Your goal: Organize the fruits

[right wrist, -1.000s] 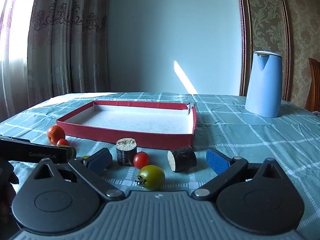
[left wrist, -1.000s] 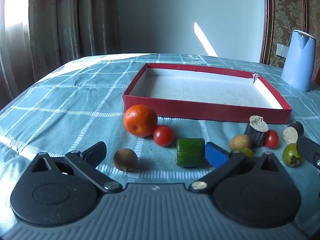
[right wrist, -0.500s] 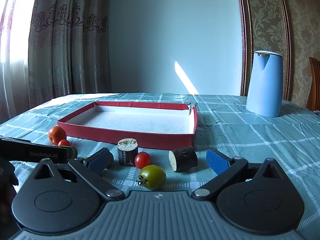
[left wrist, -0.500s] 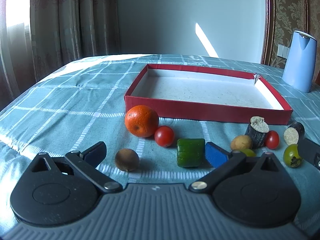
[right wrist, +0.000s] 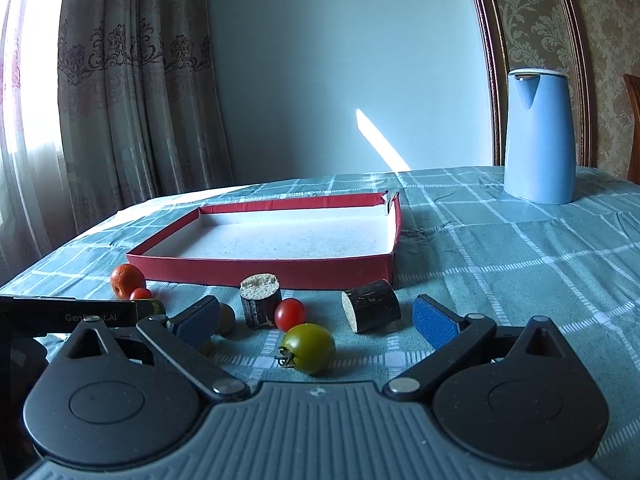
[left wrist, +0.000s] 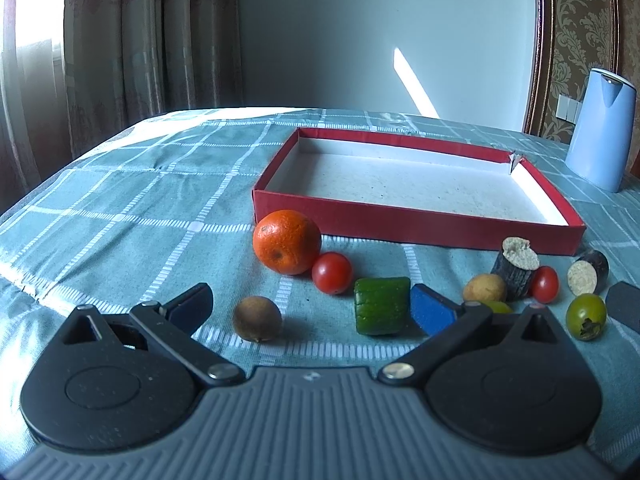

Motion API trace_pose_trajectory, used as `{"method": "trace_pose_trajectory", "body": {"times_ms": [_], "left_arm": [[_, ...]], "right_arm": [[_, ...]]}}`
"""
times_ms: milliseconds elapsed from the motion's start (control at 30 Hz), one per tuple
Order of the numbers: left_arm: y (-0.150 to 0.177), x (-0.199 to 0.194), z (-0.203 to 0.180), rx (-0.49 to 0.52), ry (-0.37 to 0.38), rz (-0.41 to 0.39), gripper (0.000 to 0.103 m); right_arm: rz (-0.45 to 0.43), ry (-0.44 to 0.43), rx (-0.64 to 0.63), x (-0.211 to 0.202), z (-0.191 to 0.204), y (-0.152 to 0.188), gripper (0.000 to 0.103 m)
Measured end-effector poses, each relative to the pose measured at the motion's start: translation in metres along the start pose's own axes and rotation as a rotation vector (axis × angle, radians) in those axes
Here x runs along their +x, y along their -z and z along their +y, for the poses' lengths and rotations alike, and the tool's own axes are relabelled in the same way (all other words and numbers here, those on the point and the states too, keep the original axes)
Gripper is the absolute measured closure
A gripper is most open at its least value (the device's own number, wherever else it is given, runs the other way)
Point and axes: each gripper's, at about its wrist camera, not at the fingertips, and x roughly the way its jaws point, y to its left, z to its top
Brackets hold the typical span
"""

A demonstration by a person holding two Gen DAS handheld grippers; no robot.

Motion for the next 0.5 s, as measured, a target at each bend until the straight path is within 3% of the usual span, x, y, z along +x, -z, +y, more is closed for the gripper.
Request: {"method": "trace_pose_trajectory", "body": {"times_ms": [200,500], "left_arm": [[0.0001,0.0004,0.0006,-0.007,0.002,0.0,0.0],[0.0005,0.0007,0.0014,-0.012,-0.005,-0.003,0.0]], "right_arm": [[0.055,0.045,0.025,0.009,-0.0032,0.0005,0.0],[0.051,0.079,0.04,0.0064,-0.0041,0.0022,0.0]]}}
